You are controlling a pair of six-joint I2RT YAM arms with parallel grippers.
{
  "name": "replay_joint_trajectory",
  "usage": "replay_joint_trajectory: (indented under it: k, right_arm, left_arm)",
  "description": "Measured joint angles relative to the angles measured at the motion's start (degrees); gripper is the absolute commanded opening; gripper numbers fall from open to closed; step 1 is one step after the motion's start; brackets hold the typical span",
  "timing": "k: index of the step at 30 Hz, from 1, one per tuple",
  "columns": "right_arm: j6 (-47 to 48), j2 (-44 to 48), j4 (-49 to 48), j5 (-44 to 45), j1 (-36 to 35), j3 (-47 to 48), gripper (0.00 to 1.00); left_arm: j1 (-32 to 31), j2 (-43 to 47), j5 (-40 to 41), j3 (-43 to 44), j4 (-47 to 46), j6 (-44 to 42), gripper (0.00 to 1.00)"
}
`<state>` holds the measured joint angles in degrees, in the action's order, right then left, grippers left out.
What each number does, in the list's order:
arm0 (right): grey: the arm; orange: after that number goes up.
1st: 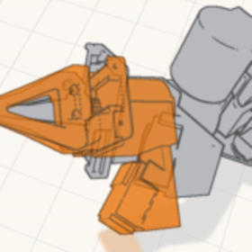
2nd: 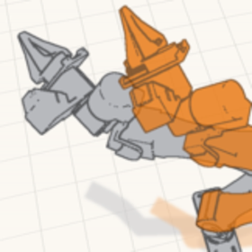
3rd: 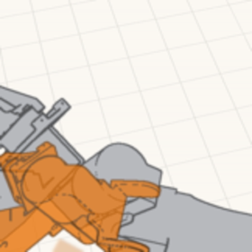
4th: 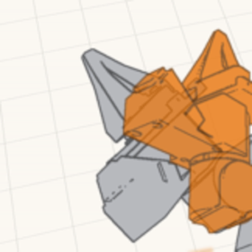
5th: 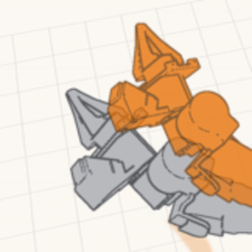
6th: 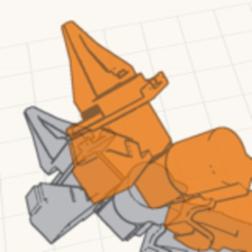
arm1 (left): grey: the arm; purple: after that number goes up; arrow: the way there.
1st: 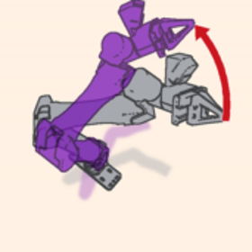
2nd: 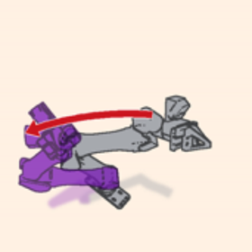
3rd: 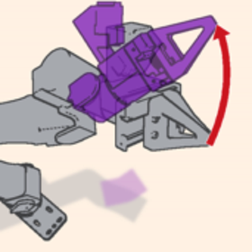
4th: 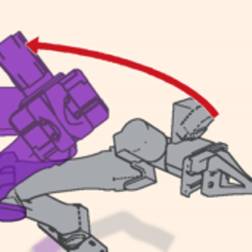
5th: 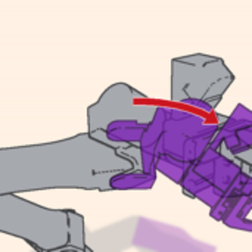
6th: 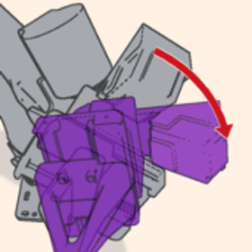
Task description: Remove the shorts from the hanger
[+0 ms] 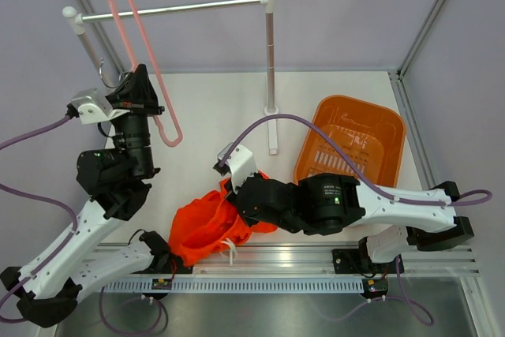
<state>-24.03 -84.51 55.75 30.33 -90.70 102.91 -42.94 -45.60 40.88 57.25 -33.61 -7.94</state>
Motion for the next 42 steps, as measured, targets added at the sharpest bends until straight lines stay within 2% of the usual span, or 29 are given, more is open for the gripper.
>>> replay_joint_trajectory:
  k: [5,9,12,14,17,20,22,24,28,34,42]
  right_arm:
    - [-0.2,0.3,2.1,3.7,-0.1,1.1,0.00]
    - [1.1,0.3,5.9,13.2,-0.1,9.0,0.00]
    - [7.1,2.3,2.9,23.5,-0.1,13.6,0.00]
    - [17.2,5.6,-7.0,30.6,-0.1,12.6,0.00]
    - [43.9,12.8,-38.6,38.0,-0.1,4.4,0.00]
    - [64.5,16.1,-62.9,40.2,0.0,3.8,0.00]
    - [73.4,18.1,-73.1,40.6,0.0,5.6,0.00]
    - [78.7,20.4,-79.1,40.5,0.0,7.7,0.00]
    - [82.8,27.4,-84.7,40.4,0.0,8.7,0.00]
    - [83.0,38.3,-88.5,39.2,0.0,6.9,0.00]
    - [83.3,39.8,-89.3,39.1,0.0,1.7,0.00]
  left_arm:
    - [0.0,0.2,-1.6,5.3,9.0,3.3,0.00]
    - [0.1,1.8,-2.4,5.7,17.1,6.0,0.00]
    - [0.0,3.3,-3.9,5.7,25.0,8.3,0.00]
    - [0.1,3.9,-5.1,5.6,29.5,9.7,0.00]
    - [0.1,4.3,-6.8,5.6,35.8,11.4,0.00]
    - [0.0,4.3,-8.7,5.5,41.4,12.4,0.00]
    - [0.1,4.4,-9.7,4.9,43.6,12.7,0.00]
    - [0.1,4.8,-10.7,4.0,45.6,12.9,0.00]
    - [0.1,5.5,-12.3,2.4,48.6,13.0,0.00]
    - [0.1,5.8,-13.8,2.2,50.3,13.0,0.00]
    - [0.1,5.8,-14.5,2.2,50.4,13.1,0.00]
